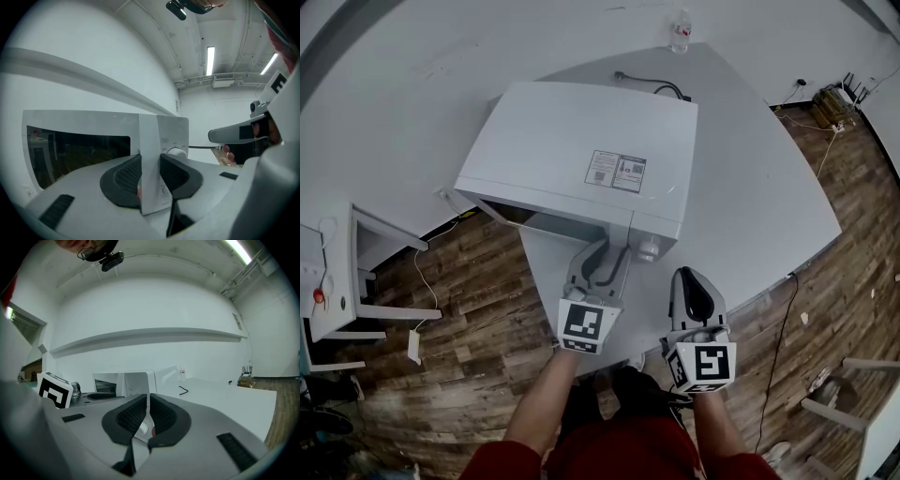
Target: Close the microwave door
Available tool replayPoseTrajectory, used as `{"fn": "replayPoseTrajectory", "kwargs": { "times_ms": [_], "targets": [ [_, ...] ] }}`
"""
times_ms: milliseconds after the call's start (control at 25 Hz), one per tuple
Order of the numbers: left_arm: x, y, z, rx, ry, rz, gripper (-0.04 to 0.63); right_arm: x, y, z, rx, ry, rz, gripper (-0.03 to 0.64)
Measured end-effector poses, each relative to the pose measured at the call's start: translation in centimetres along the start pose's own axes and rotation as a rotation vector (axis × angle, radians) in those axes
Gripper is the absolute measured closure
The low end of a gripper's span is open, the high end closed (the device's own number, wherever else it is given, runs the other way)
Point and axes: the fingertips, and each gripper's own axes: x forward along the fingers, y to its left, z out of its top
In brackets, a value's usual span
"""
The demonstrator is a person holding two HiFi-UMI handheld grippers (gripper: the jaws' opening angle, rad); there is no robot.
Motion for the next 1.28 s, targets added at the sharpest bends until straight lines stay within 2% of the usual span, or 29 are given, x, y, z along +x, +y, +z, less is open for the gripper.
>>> {"fn": "replayPoseTrajectory", "kwargs": {
  "times_ms": [360,560,800,1080,1280],
  "targets": [
    [-1.2,-0.4,0.1,0.011,0.017,0.013,0.462,-1.5,0.2,1.2,-0.011,-0.023,-0.022,0.578],
    [-3.7,-0.6,1.9,0.039,-0.023,0.002,0.462,-2.1,1.6,1.9,-0.015,-0.046,-0.018,0.578],
    [-8.1,0.1,4.6,0.042,-0.07,0.03,0.462,-2.9,4.4,3.8,-0.027,-0.087,-0.007,0.578],
    [-13.0,2.4,7.7,0.081,-0.106,0.093,0.462,-3.5,8.5,6.5,-0.052,-0.135,0.001,0.578],
    [-16.8,4.8,8.8,0.057,-0.134,0.129,0.463,-3.3,12.6,8.5,-0.018,-0.168,0.05,0.578]
  ]
}}
